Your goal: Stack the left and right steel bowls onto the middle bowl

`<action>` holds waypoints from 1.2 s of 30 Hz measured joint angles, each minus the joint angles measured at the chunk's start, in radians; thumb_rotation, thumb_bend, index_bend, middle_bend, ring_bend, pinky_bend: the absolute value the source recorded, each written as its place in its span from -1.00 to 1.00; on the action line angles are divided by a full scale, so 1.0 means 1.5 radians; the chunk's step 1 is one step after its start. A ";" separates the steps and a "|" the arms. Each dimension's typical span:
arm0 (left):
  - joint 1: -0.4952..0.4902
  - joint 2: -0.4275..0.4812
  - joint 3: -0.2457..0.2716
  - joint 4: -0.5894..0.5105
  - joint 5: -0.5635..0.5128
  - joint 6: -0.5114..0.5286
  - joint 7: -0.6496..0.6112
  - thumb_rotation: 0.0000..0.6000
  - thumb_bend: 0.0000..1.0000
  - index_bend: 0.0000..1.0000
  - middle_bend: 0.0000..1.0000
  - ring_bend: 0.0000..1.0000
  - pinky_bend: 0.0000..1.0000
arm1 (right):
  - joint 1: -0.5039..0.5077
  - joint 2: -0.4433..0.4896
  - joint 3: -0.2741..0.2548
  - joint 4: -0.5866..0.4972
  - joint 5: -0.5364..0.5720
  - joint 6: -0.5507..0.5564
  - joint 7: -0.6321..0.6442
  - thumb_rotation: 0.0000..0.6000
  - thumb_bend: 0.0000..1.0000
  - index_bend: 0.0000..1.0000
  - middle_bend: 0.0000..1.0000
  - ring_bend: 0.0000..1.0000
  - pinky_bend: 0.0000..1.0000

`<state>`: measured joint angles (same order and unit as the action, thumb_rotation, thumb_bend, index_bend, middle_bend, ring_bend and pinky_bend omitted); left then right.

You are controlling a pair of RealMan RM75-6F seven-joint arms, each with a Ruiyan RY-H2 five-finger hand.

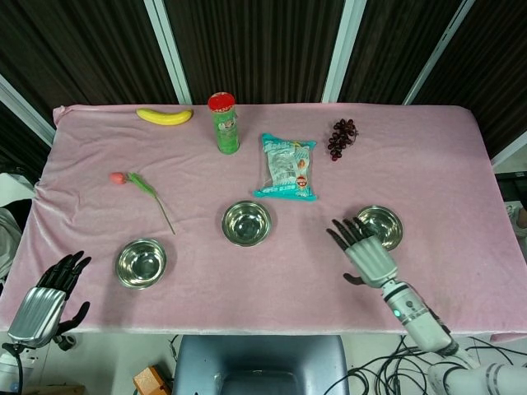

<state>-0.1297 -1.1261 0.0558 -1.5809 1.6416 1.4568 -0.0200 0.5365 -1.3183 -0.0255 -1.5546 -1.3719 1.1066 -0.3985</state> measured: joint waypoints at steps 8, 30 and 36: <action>0.002 -0.002 0.003 -0.005 0.003 0.000 0.012 1.00 -0.21 -1.00 -1.00 -1.00 -0.70 | -0.040 0.027 -0.014 0.099 0.011 -0.004 0.098 1.00 -0.34 -0.46 -1.00 -1.00 -1.00; 0.000 -0.001 -0.001 -0.003 -0.005 -0.007 0.006 1.00 -0.19 -1.00 -1.00 -1.00 -0.70 | -0.030 -0.070 0.017 0.265 0.006 -0.082 0.205 1.00 0.06 0.44 -1.00 -1.00 -1.00; 0.005 0.000 0.000 0.000 -0.003 0.003 0.003 1.00 -0.17 -1.00 -1.00 -1.00 -0.70 | -0.025 -0.088 0.030 0.277 0.013 -0.086 0.174 1.00 0.15 0.54 -1.00 -1.00 -1.00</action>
<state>-0.1218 -1.1258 0.0562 -1.5816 1.6370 1.4614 -0.0150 0.4991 -1.4502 0.0197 -1.1397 -1.3521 0.9780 -0.1369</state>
